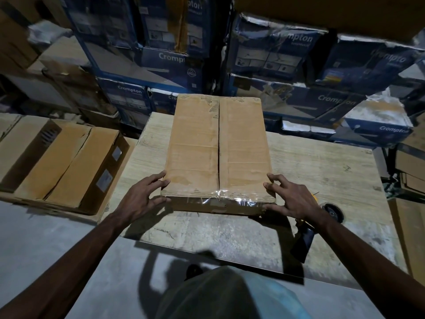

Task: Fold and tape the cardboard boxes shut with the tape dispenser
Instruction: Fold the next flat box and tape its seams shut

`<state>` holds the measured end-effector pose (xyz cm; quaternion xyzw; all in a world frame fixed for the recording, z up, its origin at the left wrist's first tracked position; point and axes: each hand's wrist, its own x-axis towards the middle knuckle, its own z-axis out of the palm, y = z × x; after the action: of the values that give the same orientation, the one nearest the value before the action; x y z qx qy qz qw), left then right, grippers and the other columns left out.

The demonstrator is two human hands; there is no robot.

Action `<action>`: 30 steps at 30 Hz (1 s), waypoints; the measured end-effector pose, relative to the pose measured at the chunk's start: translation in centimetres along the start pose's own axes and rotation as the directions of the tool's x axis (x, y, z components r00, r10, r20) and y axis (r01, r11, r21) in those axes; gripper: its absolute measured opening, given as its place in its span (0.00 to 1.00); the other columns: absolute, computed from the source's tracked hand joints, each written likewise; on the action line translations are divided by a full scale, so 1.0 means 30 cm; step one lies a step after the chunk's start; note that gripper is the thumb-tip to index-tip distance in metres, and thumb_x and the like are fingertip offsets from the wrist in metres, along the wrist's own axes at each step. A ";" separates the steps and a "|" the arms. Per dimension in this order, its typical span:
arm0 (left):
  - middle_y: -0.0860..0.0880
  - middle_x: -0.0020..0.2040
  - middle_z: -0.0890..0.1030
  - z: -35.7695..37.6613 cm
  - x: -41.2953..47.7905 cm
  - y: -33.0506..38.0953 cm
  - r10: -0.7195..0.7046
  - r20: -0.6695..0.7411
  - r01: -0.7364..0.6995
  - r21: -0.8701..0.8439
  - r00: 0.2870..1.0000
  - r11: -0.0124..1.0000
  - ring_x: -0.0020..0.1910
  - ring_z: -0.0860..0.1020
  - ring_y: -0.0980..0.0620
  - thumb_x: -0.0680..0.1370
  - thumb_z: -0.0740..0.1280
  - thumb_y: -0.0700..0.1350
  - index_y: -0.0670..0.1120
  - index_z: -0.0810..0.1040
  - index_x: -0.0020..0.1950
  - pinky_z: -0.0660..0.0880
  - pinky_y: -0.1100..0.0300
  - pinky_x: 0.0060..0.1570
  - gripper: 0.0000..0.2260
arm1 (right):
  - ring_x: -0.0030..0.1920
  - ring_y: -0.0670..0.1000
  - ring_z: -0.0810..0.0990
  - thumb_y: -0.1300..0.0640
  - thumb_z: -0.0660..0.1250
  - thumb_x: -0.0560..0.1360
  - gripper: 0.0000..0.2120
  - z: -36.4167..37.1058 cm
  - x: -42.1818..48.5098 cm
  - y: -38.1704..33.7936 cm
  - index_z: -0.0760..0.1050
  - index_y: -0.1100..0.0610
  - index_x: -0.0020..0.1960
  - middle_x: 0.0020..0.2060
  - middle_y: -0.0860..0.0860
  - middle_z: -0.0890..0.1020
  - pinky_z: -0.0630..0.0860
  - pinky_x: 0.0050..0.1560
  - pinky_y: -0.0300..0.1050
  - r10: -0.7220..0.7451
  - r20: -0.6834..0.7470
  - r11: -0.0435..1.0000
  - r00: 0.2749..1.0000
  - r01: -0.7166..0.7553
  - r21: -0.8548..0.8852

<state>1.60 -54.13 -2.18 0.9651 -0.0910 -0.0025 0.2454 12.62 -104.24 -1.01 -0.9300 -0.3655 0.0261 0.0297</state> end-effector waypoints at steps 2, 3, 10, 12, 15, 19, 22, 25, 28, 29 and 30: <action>0.47 0.77 0.72 0.019 -0.014 0.003 0.038 -0.044 -0.037 0.024 0.998 0.999 0.70 0.75 0.44 0.78 0.70 0.62 0.46 0.78 0.73 0.78 0.45 0.64 0.29 | 0.49 0.49 0.84 0.26 0.64 0.75 0.35 0.003 0.000 0.008 0.72 0.48 0.73 0.75 0.47 0.68 0.80 0.31 0.45 -0.024 -0.007 0.999 1.000 0.024 -0.048; 0.46 0.77 0.72 0.028 -0.021 0.006 0.055 -0.060 -0.053 0.036 0.997 0.998 0.72 0.74 0.44 0.79 0.67 0.62 0.46 0.77 0.73 0.77 0.45 0.64 0.28 | 0.50 0.48 0.84 0.27 0.64 0.76 0.35 0.005 -0.002 0.011 0.72 0.49 0.73 0.76 0.47 0.68 0.79 0.31 0.44 -0.027 -0.008 0.998 1.000 0.026 -0.059; 0.45 0.75 0.73 0.082 -0.052 0.043 0.241 -0.127 -0.236 0.057 0.962 0.970 0.77 0.70 0.49 0.85 0.61 0.52 0.43 0.76 0.73 0.75 0.48 0.70 0.21 | 0.49 0.52 0.83 0.30 0.56 0.80 0.33 0.026 -0.034 0.039 0.73 0.51 0.74 0.77 0.52 0.69 0.79 0.34 0.46 -0.047 -0.053 0.993 0.997 0.041 -0.110; 0.43 0.76 0.73 0.100 -0.061 0.036 0.292 -0.130 -0.286 0.066 0.947 0.956 0.77 0.70 0.47 0.84 0.64 0.47 0.41 0.76 0.73 0.75 0.47 0.70 0.20 | 0.47 0.54 0.83 0.31 0.53 0.81 0.33 0.024 -0.036 0.035 0.73 0.52 0.74 0.76 0.53 0.70 0.79 0.35 0.47 -0.048 -0.057 0.992 0.997 0.041 -0.118; 0.40 0.77 0.71 0.121 -0.077 0.021 0.334 -0.118 -0.325 0.085 0.935 0.942 0.78 0.69 0.43 0.83 0.64 0.43 0.39 0.76 0.73 0.77 0.44 0.67 0.19 | 0.46 0.55 0.82 0.33 0.52 0.82 0.32 0.023 -0.050 0.025 0.73 0.54 0.74 0.76 0.54 0.71 0.79 0.37 0.48 -0.054 -0.063 0.992 0.997 0.047 -0.115; 0.41 0.77 0.71 0.097 -0.071 0.016 0.339 -0.079 -0.327 0.130 0.938 0.936 0.76 0.71 0.42 0.84 0.62 0.45 0.40 0.76 0.73 0.79 0.43 0.63 0.19 | 0.56 0.57 0.80 0.35 0.55 0.83 0.31 0.018 -0.067 0.024 0.70 0.53 0.77 0.78 0.54 0.68 0.79 0.50 0.52 -0.056 -0.059 0.995 0.997 0.050 -0.092; 0.41 0.73 0.76 0.073 -0.061 0.080 0.407 -0.052 -0.387 0.220 0.912 0.895 0.72 0.76 0.43 0.87 0.56 0.55 0.43 0.79 0.70 0.78 0.42 0.65 0.21 | 0.70 0.58 0.72 0.29 0.60 0.79 0.37 0.008 -0.094 0.008 0.65 0.50 0.80 0.80 0.52 0.64 0.70 0.68 0.60 -0.059 -0.038 0.995 0.998 0.056 -0.086; 0.47 0.71 0.78 0.085 -0.047 0.214 0.328 -0.057 -0.321 0.105 0.943 0.941 0.69 0.76 0.50 0.87 0.55 0.59 0.48 0.77 0.72 0.74 0.50 0.69 0.23 | 0.67 0.55 0.75 0.34 0.69 0.76 0.34 -0.038 -0.101 -0.083 0.73 0.52 0.74 0.73 0.52 0.75 0.70 0.68 0.60 -0.003 -0.205 0.994 0.979 0.024 0.102; 0.49 0.67 0.82 0.136 0.036 0.354 0.184 -0.083 -0.189 -0.067 0.979 0.980 0.63 0.80 0.51 0.86 0.59 0.55 0.50 0.81 0.70 0.78 0.54 0.64 0.18 | 0.55 0.50 0.81 0.43 0.66 0.81 0.16 -0.098 -0.011 -0.227 0.81 0.51 0.63 0.55 0.47 0.84 0.77 0.55 0.52 0.117 -0.262 0.932 0.958 -0.015 0.363; 0.49 0.63 0.84 0.150 0.076 0.393 0.157 -0.063 -0.162 -0.101 0.986 0.982 0.59 0.81 0.51 0.85 0.61 0.54 0.50 0.82 0.68 0.79 0.54 0.60 0.17 | 0.52 0.49 0.81 0.44 0.64 0.82 0.14 -0.106 0.037 -0.267 0.82 0.50 0.60 0.52 0.46 0.84 0.77 0.52 0.49 0.125 -0.208 0.915 0.970 -0.031 0.402; 0.49 0.58 0.85 0.165 0.116 0.423 0.151 -0.035 -0.154 -0.115 0.988 0.981 0.54 0.80 0.52 0.85 0.63 0.52 0.49 0.83 0.66 0.79 0.54 0.55 0.15 | 0.51 0.48 0.81 0.45 0.63 0.83 0.13 -0.103 0.084 -0.301 0.83 0.48 0.58 0.50 0.45 0.84 0.77 0.50 0.48 0.116 -0.147 0.902 0.982 -0.042 0.429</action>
<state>2.56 -68.04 -0.39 0.9392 -0.1611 0.0235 0.3022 8.55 -96.04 2.67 -0.9142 -0.3091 0.0270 0.2608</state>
